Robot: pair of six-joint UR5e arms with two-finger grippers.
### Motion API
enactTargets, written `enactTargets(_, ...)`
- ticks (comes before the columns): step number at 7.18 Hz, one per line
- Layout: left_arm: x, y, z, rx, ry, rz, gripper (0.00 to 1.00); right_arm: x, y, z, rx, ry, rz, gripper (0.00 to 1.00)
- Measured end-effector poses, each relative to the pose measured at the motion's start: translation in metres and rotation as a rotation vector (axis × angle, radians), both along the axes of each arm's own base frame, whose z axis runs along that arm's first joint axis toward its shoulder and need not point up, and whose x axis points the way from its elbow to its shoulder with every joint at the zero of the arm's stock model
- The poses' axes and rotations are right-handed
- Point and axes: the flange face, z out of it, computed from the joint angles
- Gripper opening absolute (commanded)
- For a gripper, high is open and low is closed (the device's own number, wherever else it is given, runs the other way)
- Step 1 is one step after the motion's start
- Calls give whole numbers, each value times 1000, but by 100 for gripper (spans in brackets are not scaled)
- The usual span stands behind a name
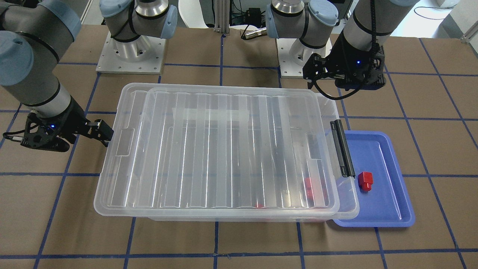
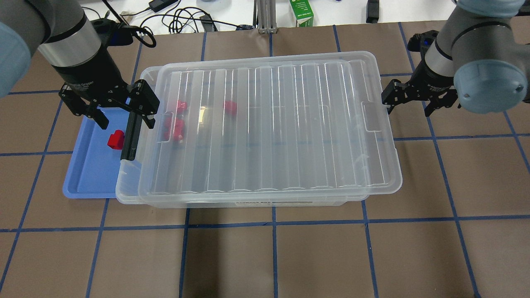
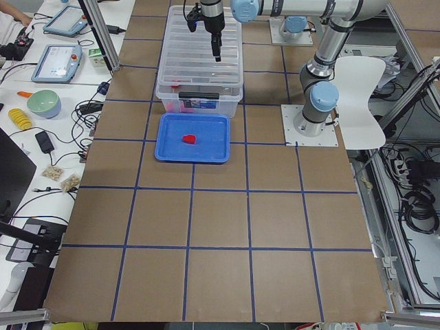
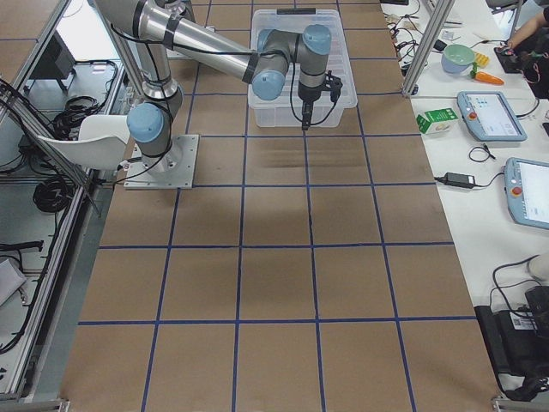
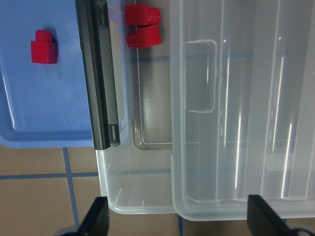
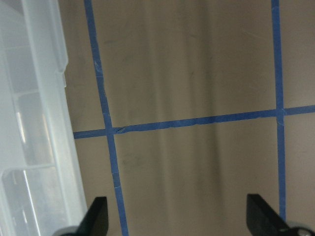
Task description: Place red block in blue tray from box
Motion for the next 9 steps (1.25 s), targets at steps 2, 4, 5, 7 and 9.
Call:
enactTargets(2,0,2,1,8,6,1,100,22,1,0,-5,4,22,100)
enactTargets(4,-1,2,2,5,10,2,100,28,1,0,-11,4,25,100)
enactTargets(5,-1,2,2,3,10,2,100,27,-1,3,-14,9,29,100)
enactTargets(7,0,2,2,2,10,2,100,23,-9,35,-27,17,38,100)
enactTargets(9,0,2,2,1,9,1,100,24,-5,104,-9,11,36,100)
